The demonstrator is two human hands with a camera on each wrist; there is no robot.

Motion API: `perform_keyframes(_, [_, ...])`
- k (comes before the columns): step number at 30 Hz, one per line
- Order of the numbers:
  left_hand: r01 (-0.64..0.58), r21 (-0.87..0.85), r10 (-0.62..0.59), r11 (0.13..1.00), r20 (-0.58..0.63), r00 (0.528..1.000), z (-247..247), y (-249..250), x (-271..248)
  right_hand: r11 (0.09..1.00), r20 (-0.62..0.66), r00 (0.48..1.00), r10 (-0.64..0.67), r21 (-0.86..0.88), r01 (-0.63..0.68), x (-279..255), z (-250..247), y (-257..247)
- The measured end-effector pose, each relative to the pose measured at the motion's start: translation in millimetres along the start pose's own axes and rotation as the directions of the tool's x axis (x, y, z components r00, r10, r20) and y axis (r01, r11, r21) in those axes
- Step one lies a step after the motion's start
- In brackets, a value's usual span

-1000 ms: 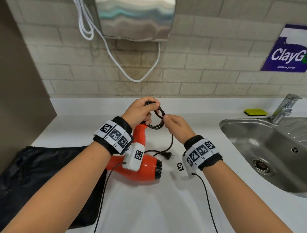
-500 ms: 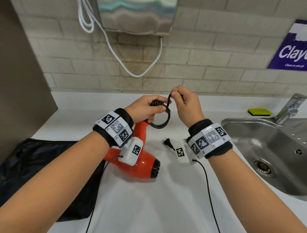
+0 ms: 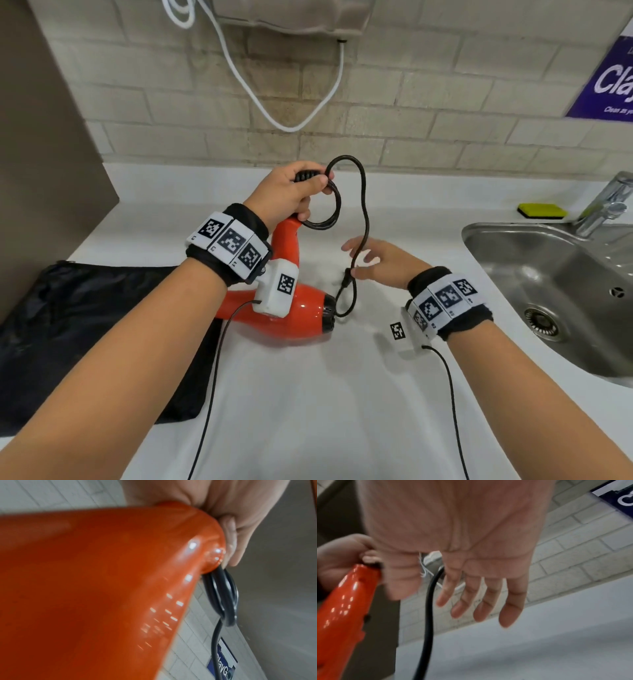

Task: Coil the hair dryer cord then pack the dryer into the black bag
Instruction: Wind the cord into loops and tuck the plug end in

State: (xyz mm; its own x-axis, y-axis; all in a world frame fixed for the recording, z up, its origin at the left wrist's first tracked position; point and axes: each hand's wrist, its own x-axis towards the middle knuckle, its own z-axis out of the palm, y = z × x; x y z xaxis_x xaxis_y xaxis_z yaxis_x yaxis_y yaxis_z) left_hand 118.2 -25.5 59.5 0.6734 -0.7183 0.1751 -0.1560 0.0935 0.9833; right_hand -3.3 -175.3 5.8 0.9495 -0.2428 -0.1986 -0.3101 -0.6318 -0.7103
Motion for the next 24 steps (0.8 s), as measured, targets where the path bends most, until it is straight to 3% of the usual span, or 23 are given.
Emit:
perform_keyframes(3, [-0.013,-0.013,0.013,1.0,0.008,1.0,-1,-2,0,0.991,0.142,0.981,0.133,0.002,-0.134,-2,16,10])
perform_keyframes(5, [-0.017,-0.028,0.017,0.999,0.013,1.0,-2,-2,-1,0.98,0.13,0.983,0.126,-0.169,-0.104,6,28,17])
perform_keyframes(7, [-0.024,-0.038,0.025,0.999,0.015,1.0,-2,-2,-3,0.902,0.109,0.99,0.091,-0.43,-0.035,22,40,29])
perform_keyframes(12, [-0.04,-0.051,0.04,0.998,0.017,0.999,-2,-3,-6,0.754,0.122,0.987,0.105,-0.657,0.001,61,62,57])
perform_keyframes(15, [-0.032,-0.054,0.033,0.998,0.009,0.999,-1,-3,-4,0.743,-0.056,0.982,0.18,-0.647,-0.173,74,59,73])
perform_keyframes(19, [-0.045,-0.056,0.044,0.997,-0.01,0.999,-1,-3,-4,0.731,-0.122,0.936,0.331,-0.594,-0.336,79,53,79])
perform_keyframes(21, [-0.058,-0.055,0.058,0.997,-0.007,0.998,-2,-4,-4,0.749,-0.108,0.954,0.28,-0.597,-0.288,73,45,75])
perform_keyframes(24, [-0.075,-0.056,0.074,0.996,-0.017,0.997,-2,-6,-2,0.91,-0.213,0.977,0.033,-0.398,-0.118,62,30,58])
